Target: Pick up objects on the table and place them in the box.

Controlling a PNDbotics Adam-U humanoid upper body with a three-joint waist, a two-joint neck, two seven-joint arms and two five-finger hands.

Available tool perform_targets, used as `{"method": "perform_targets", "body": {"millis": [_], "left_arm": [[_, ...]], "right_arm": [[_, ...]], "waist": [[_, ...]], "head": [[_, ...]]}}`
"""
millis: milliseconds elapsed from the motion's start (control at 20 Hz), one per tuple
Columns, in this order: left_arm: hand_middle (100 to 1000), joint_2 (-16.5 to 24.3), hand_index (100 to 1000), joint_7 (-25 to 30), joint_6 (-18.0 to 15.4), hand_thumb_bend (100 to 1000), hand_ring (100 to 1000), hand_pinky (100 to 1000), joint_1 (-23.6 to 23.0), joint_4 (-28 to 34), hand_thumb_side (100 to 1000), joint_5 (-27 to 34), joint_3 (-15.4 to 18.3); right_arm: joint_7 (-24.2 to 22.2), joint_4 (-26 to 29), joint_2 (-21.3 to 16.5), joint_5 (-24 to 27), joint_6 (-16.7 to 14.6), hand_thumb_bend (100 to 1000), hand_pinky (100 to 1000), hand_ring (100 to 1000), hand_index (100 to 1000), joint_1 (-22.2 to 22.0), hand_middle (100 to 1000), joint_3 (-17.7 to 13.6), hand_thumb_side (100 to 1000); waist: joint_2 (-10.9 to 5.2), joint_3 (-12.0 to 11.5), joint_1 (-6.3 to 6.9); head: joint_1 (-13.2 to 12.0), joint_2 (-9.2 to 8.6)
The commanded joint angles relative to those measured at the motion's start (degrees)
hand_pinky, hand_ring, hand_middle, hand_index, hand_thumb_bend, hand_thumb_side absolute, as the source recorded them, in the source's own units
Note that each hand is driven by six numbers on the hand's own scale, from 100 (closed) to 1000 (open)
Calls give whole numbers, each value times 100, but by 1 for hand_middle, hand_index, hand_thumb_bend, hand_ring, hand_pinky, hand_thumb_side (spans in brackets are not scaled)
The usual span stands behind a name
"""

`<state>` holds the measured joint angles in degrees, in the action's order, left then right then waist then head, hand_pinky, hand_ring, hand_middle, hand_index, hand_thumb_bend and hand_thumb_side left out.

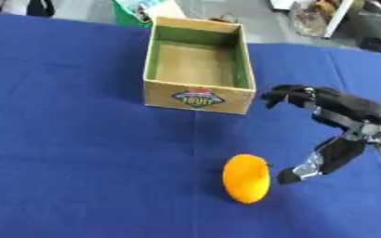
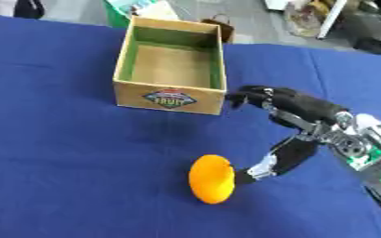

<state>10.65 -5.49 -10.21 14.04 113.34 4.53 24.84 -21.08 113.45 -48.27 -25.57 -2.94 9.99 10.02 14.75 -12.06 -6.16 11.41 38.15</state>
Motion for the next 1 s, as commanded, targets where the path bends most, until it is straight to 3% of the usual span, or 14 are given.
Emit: {"method": "perform_targets", "body": {"millis": [50, 550, 1000], "left_arm": [[415, 122, 659, 6, 4, 100, 389, 465, 39, 125, 809, 21, 4], [415, 71, 658, 41, 15, 100, 388, 465, 42, 125, 810, 32, 0], [415, 64, 658, 37, 18, 100, 388, 466, 52, 125, 810, 42, 7]], "right_arm": [[-39, 114, -57, 26, 182, 863, 860, 1000, 1000, 14, 812, 71, 653], [-149, 114, 350, -481, 695, 800, 850, 1000, 1000, 75, 813, 495, 640], [-464, 114, 530, -478, 832, 776, 848, 1000, 1000, 17, 800, 665, 603]], "waist": [[-72, -10, 21], [-32, -54, 19], [-32, -69, 12]], "head": [[40, -55], [75, -89], [73, -128]]}}
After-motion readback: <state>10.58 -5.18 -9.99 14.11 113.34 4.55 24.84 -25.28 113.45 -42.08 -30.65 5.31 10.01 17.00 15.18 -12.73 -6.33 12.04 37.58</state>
